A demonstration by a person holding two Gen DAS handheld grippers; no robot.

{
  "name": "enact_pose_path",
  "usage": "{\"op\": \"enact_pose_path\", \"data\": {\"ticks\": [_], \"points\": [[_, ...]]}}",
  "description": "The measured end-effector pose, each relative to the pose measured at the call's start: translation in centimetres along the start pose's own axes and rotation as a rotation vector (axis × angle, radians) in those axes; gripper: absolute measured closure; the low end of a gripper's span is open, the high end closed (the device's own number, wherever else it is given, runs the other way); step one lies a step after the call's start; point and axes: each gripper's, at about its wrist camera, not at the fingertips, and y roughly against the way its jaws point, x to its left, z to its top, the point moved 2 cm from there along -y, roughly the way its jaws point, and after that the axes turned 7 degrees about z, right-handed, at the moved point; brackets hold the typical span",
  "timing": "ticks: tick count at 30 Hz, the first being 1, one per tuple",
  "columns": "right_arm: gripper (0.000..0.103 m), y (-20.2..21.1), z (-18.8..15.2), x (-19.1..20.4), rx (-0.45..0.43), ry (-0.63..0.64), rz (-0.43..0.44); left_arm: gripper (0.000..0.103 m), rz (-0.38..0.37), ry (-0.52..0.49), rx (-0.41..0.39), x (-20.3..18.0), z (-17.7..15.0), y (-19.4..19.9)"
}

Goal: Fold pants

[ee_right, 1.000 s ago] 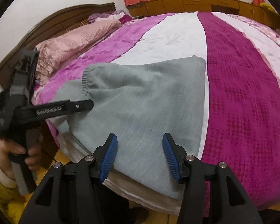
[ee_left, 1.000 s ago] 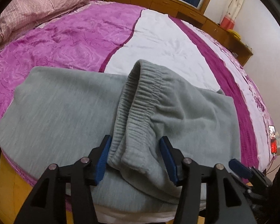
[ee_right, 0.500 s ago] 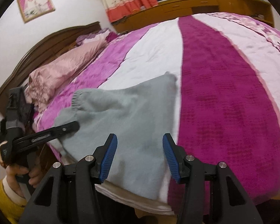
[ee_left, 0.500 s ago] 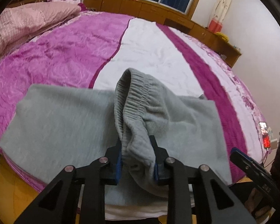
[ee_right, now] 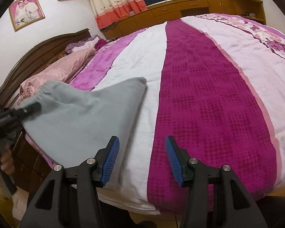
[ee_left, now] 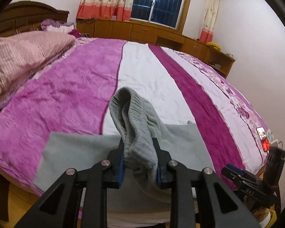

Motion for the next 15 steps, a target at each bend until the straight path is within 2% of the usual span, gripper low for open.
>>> {"op": "enact_pose_path", "data": {"ticks": [7, 10, 15], "points": [[0.059, -0.6, -0.4, 0.2, 0.014, 0.033, -0.012, 0.078, 0.049, 0.019, -0.035, 3.6, 0.8, 1.6], [0.059, -0.9, -0.6, 0.3, 0.026, 0.039, -0.013, 0.078, 0.058, 0.045, -0.022, 5.6, 0.4, 1.6], [0.059, -1.4, -0.9, 0.3, 0.046, 0.046, -0.019, 0.078, 0.122, 0.075, 0.013, 9.0, -1.2, 0.7]]}}
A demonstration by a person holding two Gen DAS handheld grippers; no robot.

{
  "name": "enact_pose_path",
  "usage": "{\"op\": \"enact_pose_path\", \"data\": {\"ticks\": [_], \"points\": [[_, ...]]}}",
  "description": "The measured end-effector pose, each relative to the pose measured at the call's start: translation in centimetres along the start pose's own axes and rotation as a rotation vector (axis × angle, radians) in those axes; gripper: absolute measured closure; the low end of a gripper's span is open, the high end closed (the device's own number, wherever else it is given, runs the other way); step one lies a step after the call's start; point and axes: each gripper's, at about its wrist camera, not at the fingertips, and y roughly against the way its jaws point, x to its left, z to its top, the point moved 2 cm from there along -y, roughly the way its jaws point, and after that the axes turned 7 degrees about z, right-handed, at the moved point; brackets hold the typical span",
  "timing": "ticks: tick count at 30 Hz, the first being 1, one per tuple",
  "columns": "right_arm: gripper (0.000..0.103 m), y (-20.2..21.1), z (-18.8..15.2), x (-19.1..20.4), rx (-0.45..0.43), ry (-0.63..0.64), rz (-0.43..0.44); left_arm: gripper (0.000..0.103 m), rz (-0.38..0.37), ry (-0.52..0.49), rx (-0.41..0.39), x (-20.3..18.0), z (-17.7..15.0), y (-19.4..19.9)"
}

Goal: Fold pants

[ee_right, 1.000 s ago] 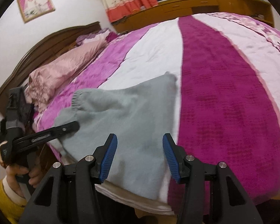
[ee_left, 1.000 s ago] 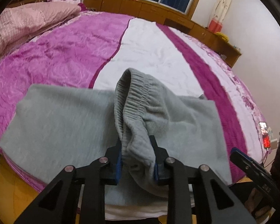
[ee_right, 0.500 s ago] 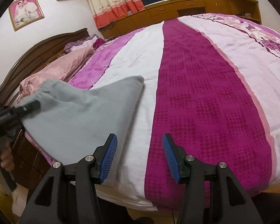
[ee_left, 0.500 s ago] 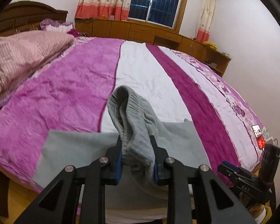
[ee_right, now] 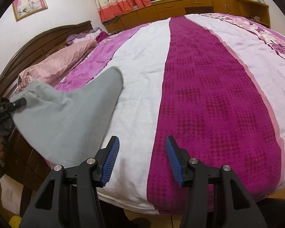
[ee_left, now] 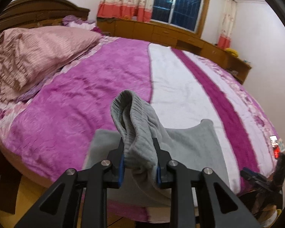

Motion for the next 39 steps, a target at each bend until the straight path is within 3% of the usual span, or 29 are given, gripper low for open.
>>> {"op": "enact_pose_path", "data": {"ticks": [7, 12, 18, 21, 26, 29, 35, 37, 39], "points": [[0.059, -0.8, -0.2, 0.2, 0.026, 0.013, -0.010, 0.077, 0.016, 0.030, 0.091, 4.0, -2.7, -3.6], [0.059, -1.1, -0.3, 0.9, 0.041, 0.045, -0.019, 0.068, 0.031, 0.090, 0.191, 6.4, -5.6, -6.2], [0.059, -1.7, -0.3, 1.7, 0.064, 0.066, -0.017, 0.064, -0.022, 0.152, 0.171, 8.1, -6.3, -4.2], [0.059, -1.9, 0.1, 2.4, 0.072, 0.069, 0.006, 0.064, 0.002, 0.147, 0.140, 8.3, -5.9, -2.5], [0.059, -2.0, 1.9, 3.8, 0.064, 0.087, 0.026, 0.065, -0.004, 0.116, 0.056, 7.1, -4.1, 0.3], [0.059, -2.5, 3.8, 4.9, 0.067, 0.098, 0.025, 0.065, -0.019, 0.060, 0.040, 5.0, -2.2, -0.2], [0.059, -5.6, 7.5, 7.9, 0.083, 0.104, 0.064, 0.067, -0.060, -0.028, 0.074, 0.0, 0.2, -4.8], [0.059, -7.4, 8.4, 8.6, 0.090, 0.092, 0.071, 0.067, -0.039, -0.038, 0.093, -0.6, 0.4, -6.6], [0.059, -9.2, 9.0, 9.0, 0.102, 0.073, 0.084, 0.068, 0.036, -0.046, 0.159, -0.3, 0.2, -9.1]]}}
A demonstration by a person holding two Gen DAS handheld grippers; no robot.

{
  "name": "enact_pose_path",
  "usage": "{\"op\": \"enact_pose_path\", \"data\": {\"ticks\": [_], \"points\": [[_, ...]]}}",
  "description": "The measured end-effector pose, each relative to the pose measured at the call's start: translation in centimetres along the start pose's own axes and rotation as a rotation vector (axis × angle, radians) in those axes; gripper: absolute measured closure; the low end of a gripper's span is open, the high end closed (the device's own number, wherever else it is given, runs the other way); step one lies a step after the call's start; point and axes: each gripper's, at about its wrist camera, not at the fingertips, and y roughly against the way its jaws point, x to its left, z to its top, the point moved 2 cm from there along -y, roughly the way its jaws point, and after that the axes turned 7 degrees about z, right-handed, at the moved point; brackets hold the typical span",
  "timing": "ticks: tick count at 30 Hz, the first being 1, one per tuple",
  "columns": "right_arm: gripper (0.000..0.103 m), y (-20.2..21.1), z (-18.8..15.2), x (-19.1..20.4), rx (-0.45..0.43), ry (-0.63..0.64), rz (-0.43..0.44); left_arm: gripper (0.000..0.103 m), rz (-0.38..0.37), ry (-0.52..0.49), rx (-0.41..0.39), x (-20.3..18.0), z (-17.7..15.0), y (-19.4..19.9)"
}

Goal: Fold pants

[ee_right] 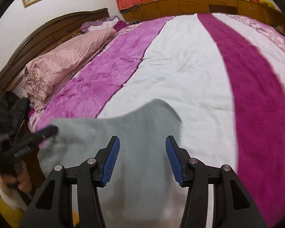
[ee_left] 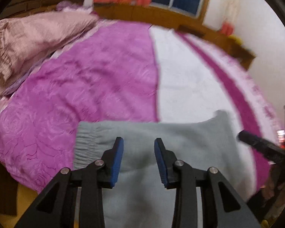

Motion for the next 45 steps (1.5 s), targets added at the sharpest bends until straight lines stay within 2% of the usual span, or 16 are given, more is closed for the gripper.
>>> {"op": "enact_pose_path", "data": {"ticks": [3, 6, 9, 14, 19, 26, 33, 38, 41, 45], "points": [[0.059, -2.8, 0.8, -0.3, 0.022, 0.003, -0.028, 0.069, 0.043, -0.002, 0.045, 1.1, -0.2, -2.1], [0.059, -5.3, 1.0, -1.6, 0.052, 0.000, -0.085, 0.074, 0.013, 0.011, 0.043, 2.5, -0.5, -3.1], [0.058, -6.7, 0.9, -2.4, 0.046, 0.006, -0.088, 0.074, -0.029, 0.019, 0.050, 3.2, -0.6, -3.8], [0.057, -7.1, 1.0, -2.0, 0.047, 0.059, -0.116, 0.074, -0.022, -0.012, 0.044, 3.0, -0.5, -3.9], [0.057, -5.3, 1.1, -1.5, 0.070, 0.028, -0.121, 0.074, -0.003, -0.024, 0.052, 2.8, -0.7, -1.3], [0.057, -0.7, -1.7, -0.2, 0.094, 0.009, -0.082, 0.074, -0.023, -0.045, 0.043, 2.8, -3.9, 3.5], [0.057, 2.6, -6.3, 0.2, 0.139, -0.015, -0.070, 0.074, -0.028, 0.005, 0.080, 4.1, -7.2, 3.1], [0.057, 2.3, -9.1, -0.9, 0.182, -0.060, -0.074, 0.074, -0.023, -0.014, 0.082, 3.9, -8.1, 2.1], [0.056, 2.1, -9.9, -1.7, 0.165, -0.099, -0.042, 0.074, 0.001, -0.038, 0.075, 3.5, -8.4, 2.3], [0.056, 2.4, -9.8, -1.7, 0.164, -0.115, -0.033, 0.074, 0.012, 0.017, 0.083, 3.3, -8.5, 3.7]]}}
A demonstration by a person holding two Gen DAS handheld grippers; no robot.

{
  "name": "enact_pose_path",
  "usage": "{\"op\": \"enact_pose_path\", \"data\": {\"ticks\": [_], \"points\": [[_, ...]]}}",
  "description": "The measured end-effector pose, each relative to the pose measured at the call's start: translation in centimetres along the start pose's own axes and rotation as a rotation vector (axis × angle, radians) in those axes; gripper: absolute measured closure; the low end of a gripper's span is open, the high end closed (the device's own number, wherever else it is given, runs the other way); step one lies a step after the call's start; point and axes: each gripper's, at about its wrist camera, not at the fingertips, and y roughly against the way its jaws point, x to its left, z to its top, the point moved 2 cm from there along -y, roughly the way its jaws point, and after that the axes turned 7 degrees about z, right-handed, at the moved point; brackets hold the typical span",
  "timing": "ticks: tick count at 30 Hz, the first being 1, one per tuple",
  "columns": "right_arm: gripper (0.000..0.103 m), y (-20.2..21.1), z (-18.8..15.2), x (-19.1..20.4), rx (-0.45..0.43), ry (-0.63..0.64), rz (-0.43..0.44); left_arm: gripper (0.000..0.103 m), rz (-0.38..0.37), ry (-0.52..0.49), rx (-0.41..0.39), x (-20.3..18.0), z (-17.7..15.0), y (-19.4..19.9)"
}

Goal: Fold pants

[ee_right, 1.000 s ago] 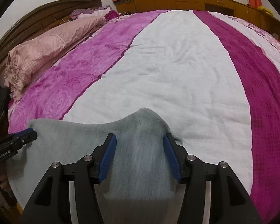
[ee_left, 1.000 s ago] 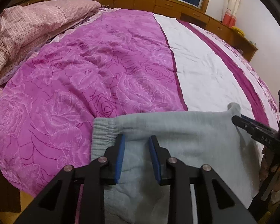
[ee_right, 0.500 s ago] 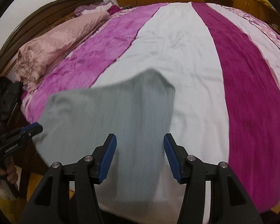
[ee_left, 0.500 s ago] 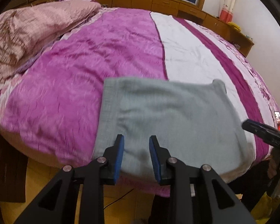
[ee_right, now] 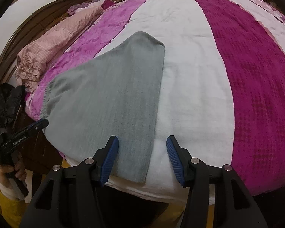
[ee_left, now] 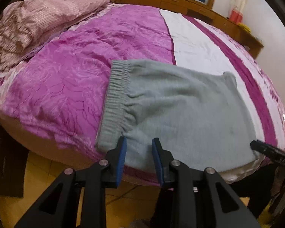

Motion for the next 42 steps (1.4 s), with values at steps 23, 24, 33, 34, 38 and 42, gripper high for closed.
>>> {"op": "enact_pose_path", "data": {"ticks": [23, 24, 33, 34, 38, 42], "points": [[0.041, -1.2, 0.7, -0.8, -0.027, -0.030, 0.098, 0.072, -0.041, 0.001, 0.030, -1.7, -1.3, -1.4], [0.041, -1.1, 0.8, -0.7, -0.024, -0.036, 0.107, 0.072, -0.040, -0.001, 0.029, -1.8, -1.3, -1.4], [0.052, -1.9, 1.0, -0.3, -0.031, -0.032, 0.150, 0.072, -0.034, -0.003, 0.032, -1.8, -1.3, -1.4], [0.058, -1.9, 1.0, -0.4, -0.036, -0.034, 0.147, 0.072, -0.032, -0.003, 0.033, -1.9, -1.3, -1.4], [0.087, -1.3, 1.5, -0.7, -0.059, -0.102, 0.180, 0.072, -0.019, -0.007, 0.038, -2.1, -1.1, -1.1], [0.095, -0.3, 1.9, 0.1, -0.097, -0.079, 0.188, 0.072, -0.012, -0.002, 0.036, -2.2, -1.0, -0.5]]}}
